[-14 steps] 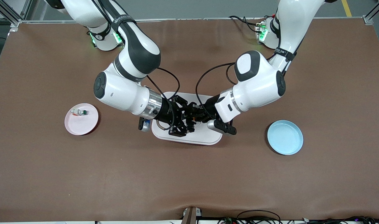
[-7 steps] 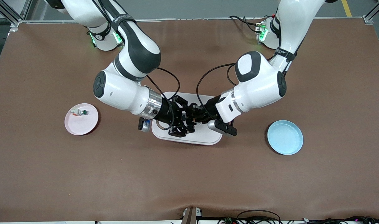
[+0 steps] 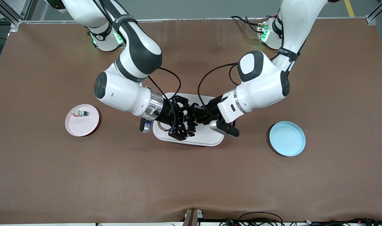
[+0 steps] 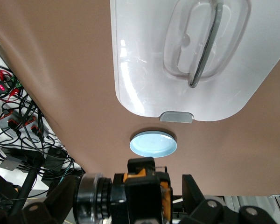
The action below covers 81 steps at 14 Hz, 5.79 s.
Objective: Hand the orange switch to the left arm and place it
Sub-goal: 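Open the right gripper while the left gripper pulls the switch away, then move the switch with the left gripper over the blue plate, then lower the switch onto the blue plate and open the left gripper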
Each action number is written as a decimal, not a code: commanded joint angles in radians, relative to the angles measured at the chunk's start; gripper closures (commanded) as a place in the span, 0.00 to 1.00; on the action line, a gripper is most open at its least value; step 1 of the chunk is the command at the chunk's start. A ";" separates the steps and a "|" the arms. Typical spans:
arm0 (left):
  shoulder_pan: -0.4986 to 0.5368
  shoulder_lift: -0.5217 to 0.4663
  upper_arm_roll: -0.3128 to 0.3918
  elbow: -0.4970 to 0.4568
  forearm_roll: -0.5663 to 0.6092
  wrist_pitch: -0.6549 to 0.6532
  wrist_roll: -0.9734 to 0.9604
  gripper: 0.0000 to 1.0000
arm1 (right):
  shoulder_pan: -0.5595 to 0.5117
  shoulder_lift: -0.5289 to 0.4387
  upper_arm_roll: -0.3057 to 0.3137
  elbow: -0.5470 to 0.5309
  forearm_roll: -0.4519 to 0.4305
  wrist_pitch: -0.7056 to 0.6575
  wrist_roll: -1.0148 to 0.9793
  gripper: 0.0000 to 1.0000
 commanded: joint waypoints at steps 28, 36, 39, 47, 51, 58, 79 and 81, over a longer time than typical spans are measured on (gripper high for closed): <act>0.524 -0.456 0.011 -0.010 0.416 -0.835 -0.439 1.00 | -0.327 -0.087 -0.020 0.041 -0.509 -0.868 -1.399 0.00; 0.605 -0.345 0.002 -0.019 0.664 -0.829 -0.920 1.00 | -0.494 -0.108 -0.018 0.040 -0.653 -0.929 -1.765 0.00; 0.604 -0.304 0.000 -0.045 0.750 -0.765 -1.075 1.00 | -0.494 -0.108 -0.020 0.040 -0.747 -0.946 -1.763 0.00; 0.596 -0.308 -0.001 -0.396 0.851 -0.291 -1.439 1.00 | -0.524 -0.139 -0.018 0.041 -0.750 -1.035 -1.768 0.00; 0.582 -0.273 -0.003 -0.493 0.942 -0.140 -1.540 1.00 | -0.550 -0.137 -0.035 0.080 -0.755 -1.048 -1.743 0.00; 0.575 -0.135 -0.003 -0.492 1.003 -0.034 -1.561 1.00 | -0.556 -0.154 -0.038 0.092 -0.746 -1.084 -1.736 0.00; 0.544 0.089 0.008 -0.456 1.225 0.119 -1.765 1.00 | -0.562 -0.279 -0.025 0.066 -0.678 -1.022 -1.673 0.00; 0.544 0.097 0.009 -0.455 1.244 0.119 -1.765 1.00 | -0.562 -0.280 -0.025 0.064 -0.664 -1.023 -1.677 0.00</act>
